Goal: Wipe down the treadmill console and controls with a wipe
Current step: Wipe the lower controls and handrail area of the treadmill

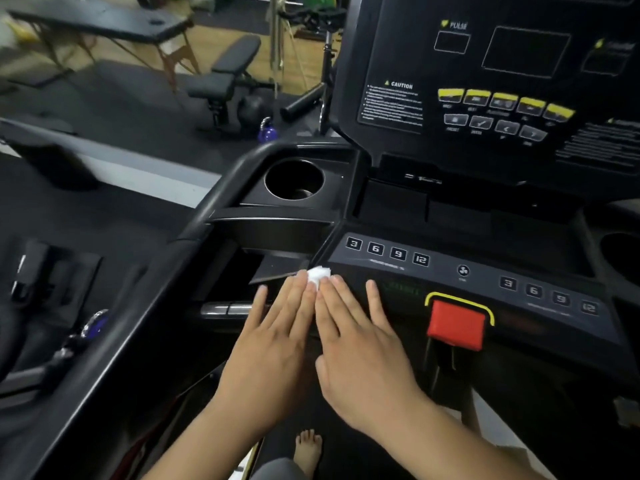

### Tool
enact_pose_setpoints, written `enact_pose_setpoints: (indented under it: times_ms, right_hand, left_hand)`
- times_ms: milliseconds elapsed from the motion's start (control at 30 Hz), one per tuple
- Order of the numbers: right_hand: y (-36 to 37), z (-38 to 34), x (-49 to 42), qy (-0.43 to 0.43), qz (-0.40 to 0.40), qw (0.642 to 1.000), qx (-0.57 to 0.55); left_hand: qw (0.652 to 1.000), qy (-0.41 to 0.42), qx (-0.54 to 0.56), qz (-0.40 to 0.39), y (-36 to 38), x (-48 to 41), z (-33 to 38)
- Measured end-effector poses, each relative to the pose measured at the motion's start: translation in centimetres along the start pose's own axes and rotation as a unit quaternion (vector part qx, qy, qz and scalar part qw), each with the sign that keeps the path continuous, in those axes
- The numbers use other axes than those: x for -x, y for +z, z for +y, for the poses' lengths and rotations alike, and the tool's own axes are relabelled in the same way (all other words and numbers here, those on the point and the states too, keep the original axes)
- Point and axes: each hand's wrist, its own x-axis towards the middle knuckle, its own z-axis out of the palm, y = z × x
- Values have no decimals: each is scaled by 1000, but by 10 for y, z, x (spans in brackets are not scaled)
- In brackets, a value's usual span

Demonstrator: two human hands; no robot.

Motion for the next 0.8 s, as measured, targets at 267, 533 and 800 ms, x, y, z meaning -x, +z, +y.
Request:
enact_pose_setpoints:
  times_ms: [267,533,800]
  right_hand:
    - [-13,22,-34,48,15,997,50]
    - [-32,45,-57,68,10,996,60]
    - [-3,2,-12,8,-21,1000,1]
  left_hand:
    - [974,38,222,-3,-1,-53,-19]
    - [968,71,242,13,1,-88,-24]
    - [955,49,293,4,13,-10,-42]
